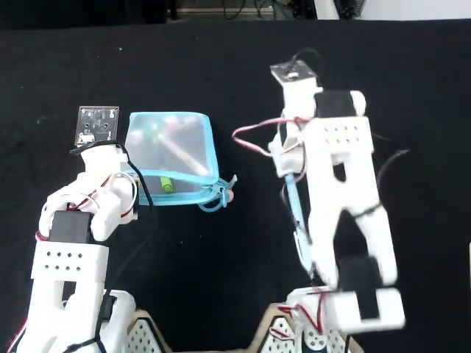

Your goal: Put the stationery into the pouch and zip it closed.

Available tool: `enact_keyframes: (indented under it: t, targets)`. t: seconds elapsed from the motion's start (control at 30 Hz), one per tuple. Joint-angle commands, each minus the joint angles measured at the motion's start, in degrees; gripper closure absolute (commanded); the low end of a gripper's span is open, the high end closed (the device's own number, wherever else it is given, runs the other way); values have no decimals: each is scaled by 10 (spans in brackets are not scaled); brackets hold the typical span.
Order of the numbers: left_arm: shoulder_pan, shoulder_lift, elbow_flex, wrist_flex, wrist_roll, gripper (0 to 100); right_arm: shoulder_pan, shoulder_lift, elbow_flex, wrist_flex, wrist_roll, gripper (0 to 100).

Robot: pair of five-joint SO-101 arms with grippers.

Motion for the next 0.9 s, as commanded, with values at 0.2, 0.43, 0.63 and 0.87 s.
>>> enact_keyframes:
  t: [0.2,0.43,0.63,0.87]
  targets:
    - [-7,3,3,2,3,970,-104,-272,80,-86,4,987]
    - [-7,3,3,2,3,970,-241,-430,142,-150,7,987]
    - [-7,3,3,2,3,970,-357,-562,197,-271,5,987]
    - [-7,3,3,2,3,970,-439,-683,337,-465,9,987]
